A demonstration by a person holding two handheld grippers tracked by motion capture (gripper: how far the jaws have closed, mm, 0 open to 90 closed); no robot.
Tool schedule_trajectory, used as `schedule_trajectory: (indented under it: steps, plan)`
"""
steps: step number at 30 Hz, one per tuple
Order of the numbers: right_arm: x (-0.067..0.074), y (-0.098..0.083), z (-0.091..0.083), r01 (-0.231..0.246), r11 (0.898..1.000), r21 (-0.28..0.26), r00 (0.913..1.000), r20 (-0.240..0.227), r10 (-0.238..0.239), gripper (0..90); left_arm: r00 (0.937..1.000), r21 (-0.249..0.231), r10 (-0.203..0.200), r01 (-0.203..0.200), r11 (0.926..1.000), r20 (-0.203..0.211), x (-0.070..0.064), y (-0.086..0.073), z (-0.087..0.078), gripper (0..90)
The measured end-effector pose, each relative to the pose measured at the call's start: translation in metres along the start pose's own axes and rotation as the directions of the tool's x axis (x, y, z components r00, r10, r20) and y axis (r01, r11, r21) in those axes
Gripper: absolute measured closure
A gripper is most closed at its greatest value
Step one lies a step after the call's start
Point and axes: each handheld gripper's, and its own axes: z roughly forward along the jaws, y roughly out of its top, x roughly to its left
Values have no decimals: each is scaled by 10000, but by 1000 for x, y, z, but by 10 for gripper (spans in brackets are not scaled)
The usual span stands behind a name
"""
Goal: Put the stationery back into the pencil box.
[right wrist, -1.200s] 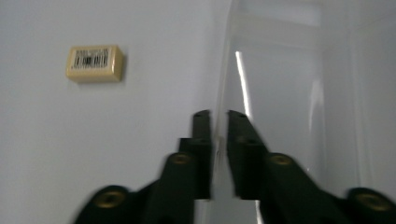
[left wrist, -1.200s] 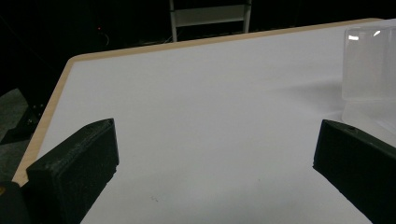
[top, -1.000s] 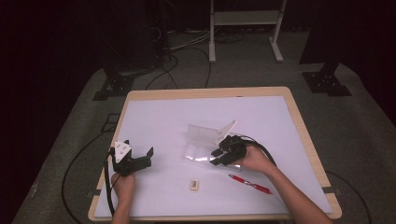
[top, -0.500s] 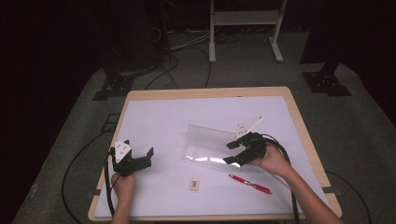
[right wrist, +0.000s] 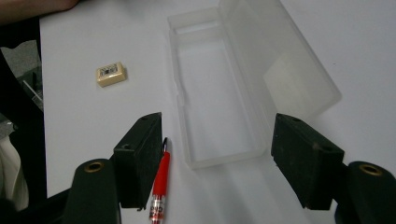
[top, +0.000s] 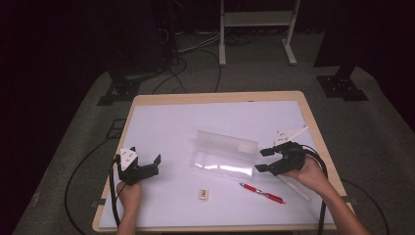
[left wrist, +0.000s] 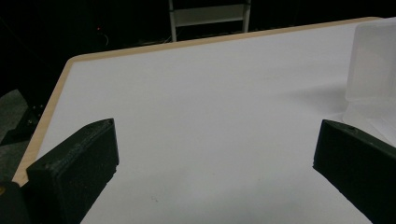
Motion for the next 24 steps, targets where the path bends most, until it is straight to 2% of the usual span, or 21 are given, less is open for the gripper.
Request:
schedule_trajectory:
  steps: [5, 9, 24]
  plan:
    - [-2, -8, -10, -208, 9998, -60, 9994, 262, 209, 332, 10000, 21, 60, -60, 10000, 1, 0, 0, 0, 0]
    - [-3, -14, -16, -299, 9995, -70, 9987, 420, 302, 332, 10000, 12, -52, 53, 10000, -34, 0, 0, 0, 0]
    - [-6, -36, -30, -668, 9978, 30, 9936, 919, 662, 339, 10000, 35, -24, 24, 10000, -55, 0, 0, 0, 0]
